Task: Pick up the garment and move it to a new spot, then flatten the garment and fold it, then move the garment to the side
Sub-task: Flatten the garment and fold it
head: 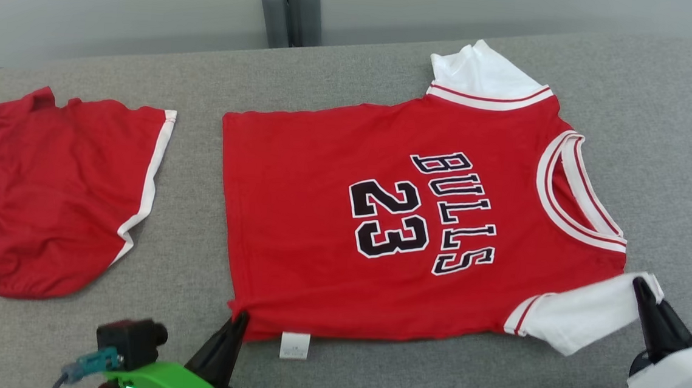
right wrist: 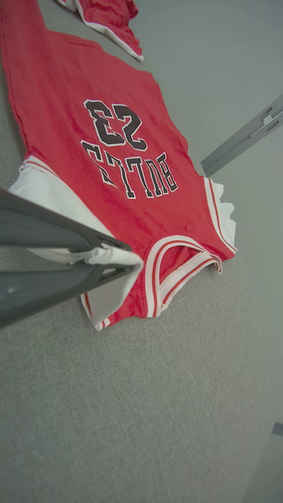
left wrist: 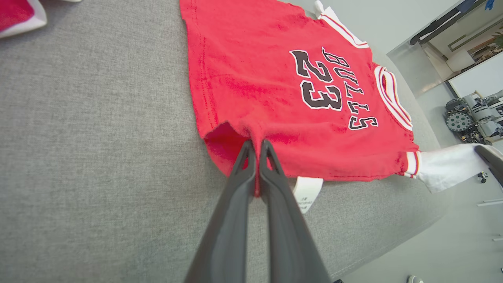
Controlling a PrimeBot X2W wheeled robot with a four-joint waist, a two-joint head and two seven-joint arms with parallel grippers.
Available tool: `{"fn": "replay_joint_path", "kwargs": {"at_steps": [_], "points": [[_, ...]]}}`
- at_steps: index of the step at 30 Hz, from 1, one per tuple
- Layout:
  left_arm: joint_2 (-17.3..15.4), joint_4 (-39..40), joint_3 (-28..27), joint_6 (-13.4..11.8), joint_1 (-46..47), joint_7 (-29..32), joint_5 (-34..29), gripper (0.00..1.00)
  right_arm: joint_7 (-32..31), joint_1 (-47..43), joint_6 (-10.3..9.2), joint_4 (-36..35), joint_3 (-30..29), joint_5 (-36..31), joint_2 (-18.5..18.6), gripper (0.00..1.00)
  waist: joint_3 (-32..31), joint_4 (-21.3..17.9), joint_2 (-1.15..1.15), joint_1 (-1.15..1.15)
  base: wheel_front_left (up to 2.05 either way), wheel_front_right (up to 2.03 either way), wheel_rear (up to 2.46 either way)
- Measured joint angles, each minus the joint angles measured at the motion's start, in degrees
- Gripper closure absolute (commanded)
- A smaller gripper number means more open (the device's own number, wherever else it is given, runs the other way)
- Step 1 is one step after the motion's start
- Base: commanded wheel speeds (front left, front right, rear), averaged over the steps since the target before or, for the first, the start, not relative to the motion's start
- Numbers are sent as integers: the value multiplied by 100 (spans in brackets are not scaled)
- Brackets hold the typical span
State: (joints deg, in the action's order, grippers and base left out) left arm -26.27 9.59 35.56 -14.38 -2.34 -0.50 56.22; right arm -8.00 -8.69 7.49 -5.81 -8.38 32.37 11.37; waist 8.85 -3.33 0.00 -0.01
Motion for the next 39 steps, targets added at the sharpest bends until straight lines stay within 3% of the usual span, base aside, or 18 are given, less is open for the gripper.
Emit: {"fn": "replay_joint_path", "kwargs": {"at_steps": [11, 20, 21, 22, 23, 24, 26, 31, 35, 39], "points": [[202, -236, 29, 278, 1871, 1158, 180, 100, -1100, 2019, 0, 165, 234, -177, 772, 100, 816, 307, 0, 0, 0, 0, 0], [450, -1036, -15, 494, 2691, 1479, 381, 100, -1165, 2925, 0, 894, 358, -347, 839, 100, 1276, 667, 0, 1, 0, 0, 0], [456, -1105, 8, 545, 2740, 1482, 380, 95, -1155, 2953, 0, 949, 394, -397, 849, 100, 1304, 690, 0, 1, 0, 0, 0], [481, -1189, 15, 627, 2789, 1482, 383, 76, -1090, 2984, 0, 1016, 402, -457, 850, 78, 1332, 718, 0, 1, 0, 0, 0], [543, -1258, -7, 684, 2815, 1419, 414, 54, -1044, 3015, -1, 1074, 405, -483, 849, 48, 1350, 742, 0, 1, 0, 0, 0], [578, -1313, 1, 723, 2843, 1382, 411, 0, -1029, 3019, 0, 1112, 423, -499, 855, 0, 1358, 757, 0, 1, 0, 0, 0], [592, -1441, -20, 858, 2914, 1201, 339, 0, -1029, 2971, -1, 1152, 493, -552, 870, 0, 1350, 769, 0, 1, 0, 0, 0], [465, -1497, -241, 864, 2819, 675, 176, 0, -1050, 2396, 1, 714, 661, -876, 1187, 0, 1241, 689, 0, 1, 0, 0, 0], [131, -1060, -315, 614, 2127, 431, 46, 0, -1335, 1808, 1, 282, 681, -1102, 1489, 0, 1159, 504, 0, 1, 0, 0, 0], [-37, -575, -108, 448, 1505, 553, 22, 0, -1579, 1475, 1, 140, 653, -1289, 1711, 0, 1178, 359, 0, 1, 0, 0, 0]]}}
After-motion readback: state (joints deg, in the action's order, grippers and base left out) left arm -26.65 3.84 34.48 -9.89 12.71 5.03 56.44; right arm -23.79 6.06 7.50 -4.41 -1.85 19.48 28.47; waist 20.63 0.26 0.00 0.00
